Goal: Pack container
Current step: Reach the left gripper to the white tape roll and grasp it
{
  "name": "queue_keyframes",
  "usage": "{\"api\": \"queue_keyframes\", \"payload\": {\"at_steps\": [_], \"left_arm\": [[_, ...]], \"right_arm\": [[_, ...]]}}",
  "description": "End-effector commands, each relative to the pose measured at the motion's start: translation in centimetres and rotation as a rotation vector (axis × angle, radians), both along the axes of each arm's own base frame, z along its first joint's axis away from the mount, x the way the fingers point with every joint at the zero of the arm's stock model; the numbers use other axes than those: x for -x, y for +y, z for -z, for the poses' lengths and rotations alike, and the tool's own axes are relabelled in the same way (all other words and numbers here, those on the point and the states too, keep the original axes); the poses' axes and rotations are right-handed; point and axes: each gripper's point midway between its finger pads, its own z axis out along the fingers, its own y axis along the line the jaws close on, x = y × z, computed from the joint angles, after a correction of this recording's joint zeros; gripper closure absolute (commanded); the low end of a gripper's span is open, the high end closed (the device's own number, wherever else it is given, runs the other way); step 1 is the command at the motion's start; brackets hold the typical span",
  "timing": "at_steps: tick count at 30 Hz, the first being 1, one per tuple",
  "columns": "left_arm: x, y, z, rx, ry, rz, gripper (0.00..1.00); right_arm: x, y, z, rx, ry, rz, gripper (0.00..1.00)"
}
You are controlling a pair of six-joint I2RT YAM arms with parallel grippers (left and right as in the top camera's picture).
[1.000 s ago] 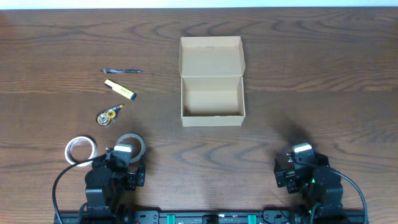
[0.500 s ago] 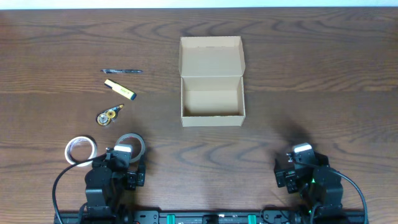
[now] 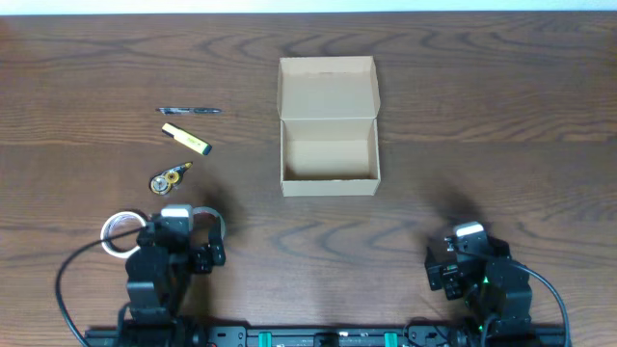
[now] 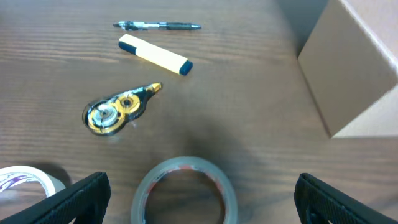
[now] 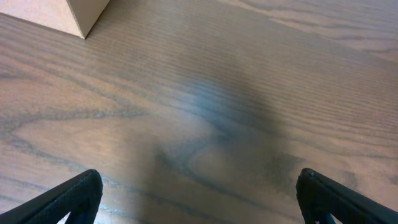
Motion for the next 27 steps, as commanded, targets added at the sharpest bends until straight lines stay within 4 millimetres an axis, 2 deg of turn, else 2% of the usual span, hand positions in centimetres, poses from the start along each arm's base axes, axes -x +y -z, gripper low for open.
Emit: {"api": "queue_keyframes", "payload": {"at_steps": [1, 5, 8, 10, 12, 16, 19, 27], "left_arm": [[-1.3, 2.1, -4.3, 0.126, -0.025, -0.215, 0.05], [-2.1, 6.9, -9.1, 0.122, -0.001, -0.551, 0.05], [0.1, 10.2, -10.8, 0.183, 0.049, -0.862, 0.05], [2.0, 11.7, -10.6, 0.234, 0.098, -1.044, 0.05], [3.1, 12.3, -10.2, 0.256, 0.150, -1.129, 0.05], [3.9, 12.5, -8.5, 0.314, 0.241, -1.204, 0.05], [4.9, 13.1, -7.8, 0.293, 0.283, -1.269, 0.04], [7.1, 15.2, -6.6, 0.206, 0.254, -1.516, 0.05]], "right_arm": [[0.1, 0.0, 0.3, 0.006, 0.004, -0.006, 0.01], [0.1, 0.0, 0.4, 0.006, 0.004, -0.006, 0.01], [0.1, 0.0, 0.4, 0.006, 0.004, -0.006, 0.01], [0.1, 0.0, 0.4, 0.006, 0.004, -0.006, 0.01], [0.1, 0.0, 0.3, 0.006, 0.004, -0.006, 0.01], [0.1, 0.0, 0.4, 0.006, 0.004, -0.006, 0.01], [0.1, 0.0, 0.4, 0.006, 0.004, -0.006, 0.01], [0.1, 0.0, 0.4, 0.006, 0.004, -0.006, 0.01]]}}
